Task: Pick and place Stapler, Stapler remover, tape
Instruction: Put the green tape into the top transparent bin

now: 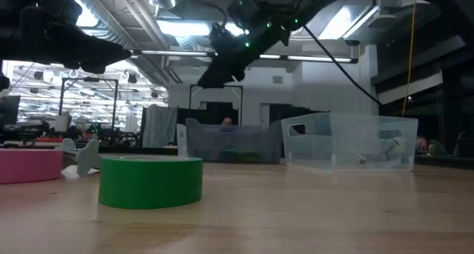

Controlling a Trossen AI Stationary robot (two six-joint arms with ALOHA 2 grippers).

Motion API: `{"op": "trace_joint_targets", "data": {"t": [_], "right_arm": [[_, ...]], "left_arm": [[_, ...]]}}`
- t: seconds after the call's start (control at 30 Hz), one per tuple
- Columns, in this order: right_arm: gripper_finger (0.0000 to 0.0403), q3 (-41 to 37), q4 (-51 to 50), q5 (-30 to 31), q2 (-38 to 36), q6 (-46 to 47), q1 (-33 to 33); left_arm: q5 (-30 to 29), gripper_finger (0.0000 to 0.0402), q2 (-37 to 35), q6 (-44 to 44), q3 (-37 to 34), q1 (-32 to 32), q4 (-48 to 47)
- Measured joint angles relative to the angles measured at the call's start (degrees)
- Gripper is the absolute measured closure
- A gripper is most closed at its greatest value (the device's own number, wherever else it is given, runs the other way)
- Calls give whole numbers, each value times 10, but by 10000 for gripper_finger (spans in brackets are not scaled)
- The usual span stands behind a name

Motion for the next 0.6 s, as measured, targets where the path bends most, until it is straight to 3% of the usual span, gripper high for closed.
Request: {"op": "trace_joint_targets", "data": {"t": [0.23,0.6], "right_arm": [[239,7,-7,-70,0,1,71],[239,7,-54,-79,0,1,187]], "left_arm": [[0,233,0,0,0,0,0],[0,233,0,0,0,0,0]]}}
